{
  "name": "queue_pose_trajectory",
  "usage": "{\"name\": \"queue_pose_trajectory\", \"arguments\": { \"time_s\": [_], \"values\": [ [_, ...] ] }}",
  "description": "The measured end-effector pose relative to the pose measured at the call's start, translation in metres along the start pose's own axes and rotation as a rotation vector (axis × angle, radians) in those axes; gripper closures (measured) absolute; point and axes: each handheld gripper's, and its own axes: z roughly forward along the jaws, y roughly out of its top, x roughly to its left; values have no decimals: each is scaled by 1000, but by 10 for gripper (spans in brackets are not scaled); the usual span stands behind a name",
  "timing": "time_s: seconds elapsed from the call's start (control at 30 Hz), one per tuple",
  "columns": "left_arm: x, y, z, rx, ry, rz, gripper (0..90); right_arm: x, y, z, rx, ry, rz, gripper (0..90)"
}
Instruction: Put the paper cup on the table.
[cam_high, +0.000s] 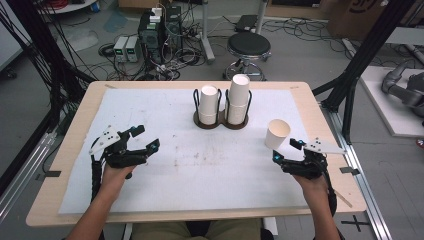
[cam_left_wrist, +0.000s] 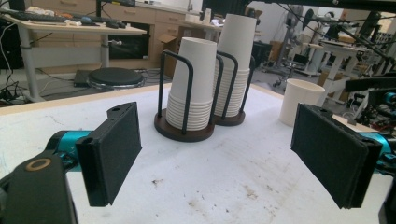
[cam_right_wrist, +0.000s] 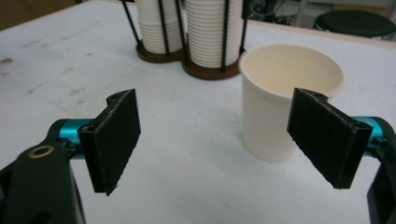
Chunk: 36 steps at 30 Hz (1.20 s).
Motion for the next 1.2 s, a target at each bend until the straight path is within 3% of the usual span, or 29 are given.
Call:
{"name": "queue_pose_trajectory", "arguments": {
  "time_s": [0.2,0.67,1.2],
  "values": [
    [0,0,-1,-4,3,-4,157,19,7,-4,-44,21,-57,180],
    [-8,1,-7,-1,-16,39,159,34,7,-5,-15,13,-69,181],
    [-8,0,-11,1,2,40,160,33,7,0,-16,11,-72,183]
  ]
}}
